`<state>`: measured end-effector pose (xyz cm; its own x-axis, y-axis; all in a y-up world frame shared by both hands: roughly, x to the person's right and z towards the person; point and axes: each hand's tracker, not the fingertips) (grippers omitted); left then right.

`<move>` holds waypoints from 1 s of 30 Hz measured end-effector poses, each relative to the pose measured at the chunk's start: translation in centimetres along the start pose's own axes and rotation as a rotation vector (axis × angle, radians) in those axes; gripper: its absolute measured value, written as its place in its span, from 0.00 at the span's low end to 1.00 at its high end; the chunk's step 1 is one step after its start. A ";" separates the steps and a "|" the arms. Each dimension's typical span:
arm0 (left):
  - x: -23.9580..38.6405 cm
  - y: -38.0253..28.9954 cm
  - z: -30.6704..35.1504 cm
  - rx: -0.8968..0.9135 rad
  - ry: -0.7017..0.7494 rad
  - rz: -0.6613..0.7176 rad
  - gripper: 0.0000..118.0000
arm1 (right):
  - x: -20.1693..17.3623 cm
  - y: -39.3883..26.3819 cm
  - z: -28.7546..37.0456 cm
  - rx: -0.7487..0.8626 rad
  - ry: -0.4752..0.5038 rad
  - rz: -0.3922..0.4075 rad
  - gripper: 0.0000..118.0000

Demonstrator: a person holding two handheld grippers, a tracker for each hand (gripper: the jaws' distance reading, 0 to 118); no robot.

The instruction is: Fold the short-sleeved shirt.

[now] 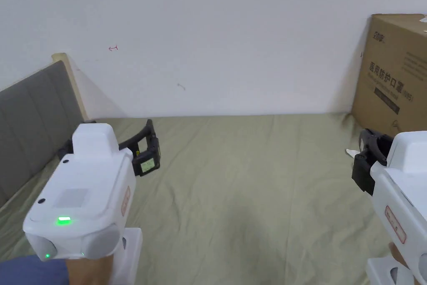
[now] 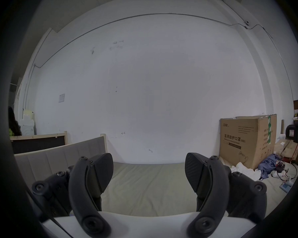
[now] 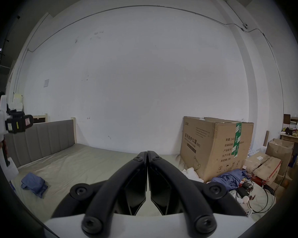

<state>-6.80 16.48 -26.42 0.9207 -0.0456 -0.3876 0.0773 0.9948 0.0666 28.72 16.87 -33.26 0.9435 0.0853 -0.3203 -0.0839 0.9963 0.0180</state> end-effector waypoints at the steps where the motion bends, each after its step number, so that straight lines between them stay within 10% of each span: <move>1: 0.7 -0.4 0.3 0.004 -0.002 0.004 0.75 | 0.2 -0.2 0.1 0.001 -0.001 -0.002 0.01; 7: 3.2 -2.3 1.6 0.019 -0.065 -0.031 0.64 | 0.5 -1.1 0.9 -0.009 -0.016 -0.008 0.01; 12: 3.8 -2.7 2.0 0.003 -0.127 -0.028 0.01 | 0.0 -1.1 1.4 -0.014 -0.027 -0.011 0.01; 30: 4.3 -2.9 2.2 -0.016 -0.137 -0.024 0.00 | -1.4 -0.4 1.7 -0.017 -0.014 -0.013 0.01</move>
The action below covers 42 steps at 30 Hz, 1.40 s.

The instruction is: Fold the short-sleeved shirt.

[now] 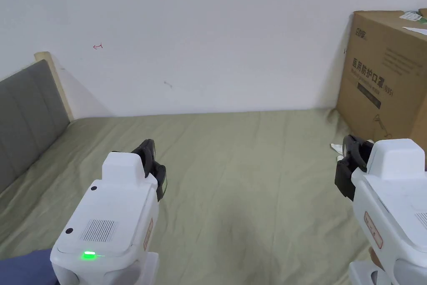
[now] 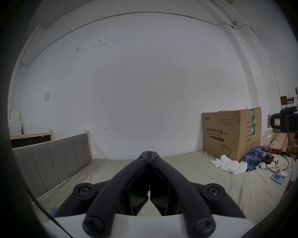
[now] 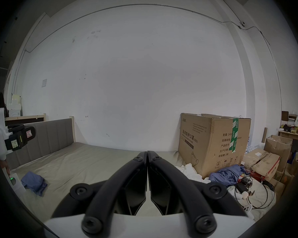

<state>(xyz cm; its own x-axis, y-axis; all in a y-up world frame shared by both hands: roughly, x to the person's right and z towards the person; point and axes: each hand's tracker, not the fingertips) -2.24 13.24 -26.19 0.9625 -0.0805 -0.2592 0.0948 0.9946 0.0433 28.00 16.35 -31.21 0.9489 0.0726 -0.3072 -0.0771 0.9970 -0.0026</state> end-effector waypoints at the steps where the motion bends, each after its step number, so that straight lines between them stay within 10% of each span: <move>1: 0.0 0.0 0.0 -0.001 0.001 0.001 0.00 | 0.2 -0.1 -0.1 0.001 0.001 0.003 0.01; 42: -0.1 -0.6 0.3 -0.018 0.015 -0.016 0.00 | 0.3 -0.3 -0.3 -0.003 0.014 0.013 0.01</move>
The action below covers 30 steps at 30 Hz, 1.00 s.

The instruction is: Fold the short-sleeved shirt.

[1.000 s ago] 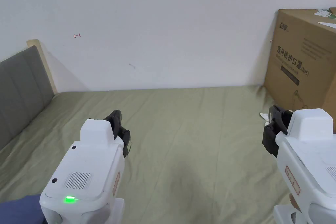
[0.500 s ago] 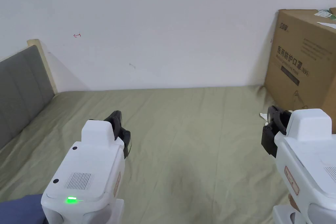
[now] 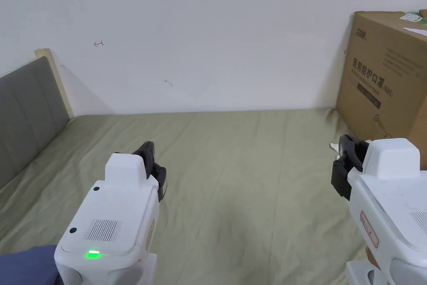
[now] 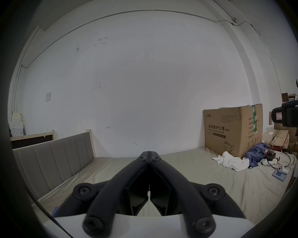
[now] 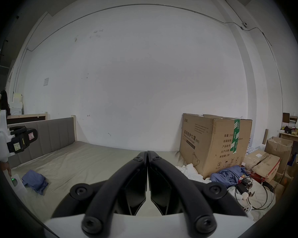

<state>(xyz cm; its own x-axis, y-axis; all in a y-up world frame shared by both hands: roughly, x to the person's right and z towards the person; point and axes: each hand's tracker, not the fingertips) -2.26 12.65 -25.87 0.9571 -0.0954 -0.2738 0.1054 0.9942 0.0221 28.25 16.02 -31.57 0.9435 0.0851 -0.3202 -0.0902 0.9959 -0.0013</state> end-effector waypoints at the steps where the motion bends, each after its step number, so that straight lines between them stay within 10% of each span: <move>1: 0.0 0.0 0.0 0.000 0.001 -0.001 0.00 | 0.1 0.0 0.0 0.000 0.001 0.002 0.01; 16: -0.4 0.1 0.1 -0.001 0.011 0.017 0.03 | -0.1 0.0 0.2 -0.001 -0.001 -0.007 0.03; 21: -0.7 0.2 0.0 -0.010 0.018 0.038 0.62 | -0.2 0.3 0.6 0.006 0.000 -0.028 0.63; 24: -0.8 0.2 0.0 -0.003 0.028 0.046 0.80 | 0.1 0.2 0.5 0.011 -0.003 -0.040 0.84; 26: -0.8 0.1 -0.1 -0.002 0.030 0.054 0.99 | 0.1 0.2 0.5 0.019 -0.011 -0.043 0.94; 30: -0.8 0.3 0.0 0.015 0.034 0.059 1.00 | 0.1 0.3 0.5 0.026 -0.028 -0.041 0.99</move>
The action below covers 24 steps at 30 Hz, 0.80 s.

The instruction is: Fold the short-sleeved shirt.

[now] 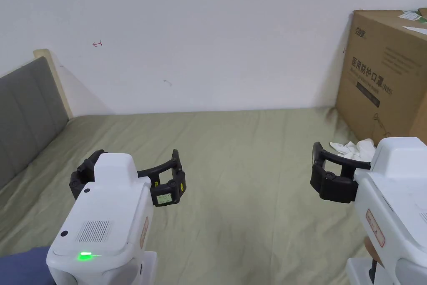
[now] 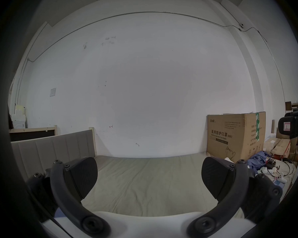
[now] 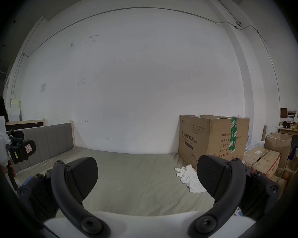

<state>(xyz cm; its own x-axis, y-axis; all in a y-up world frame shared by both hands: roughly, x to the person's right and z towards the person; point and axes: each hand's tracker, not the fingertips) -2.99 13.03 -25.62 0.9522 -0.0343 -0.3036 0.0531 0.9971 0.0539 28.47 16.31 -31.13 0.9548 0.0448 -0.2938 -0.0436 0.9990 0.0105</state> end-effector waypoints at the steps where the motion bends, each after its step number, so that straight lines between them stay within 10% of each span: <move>1: 0.0 0.0 0.0 0.003 0.003 -0.001 1.00 | -0.1 0.1 0.0 -0.001 -0.003 -0.001 1.00; 24: -0.1 0.1 0.1 0.019 0.020 0.009 1.00 | -0.7 0.5 0.3 0.006 -0.009 0.007 1.00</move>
<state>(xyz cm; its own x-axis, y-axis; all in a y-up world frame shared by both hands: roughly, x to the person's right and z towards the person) -3.06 13.11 -25.50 0.9464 -0.0240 -0.3221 0.0506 0.9959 0.0744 27.88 16.78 -30.65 0.9572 0.0518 -0.2849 -0.0486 0.9987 0.0184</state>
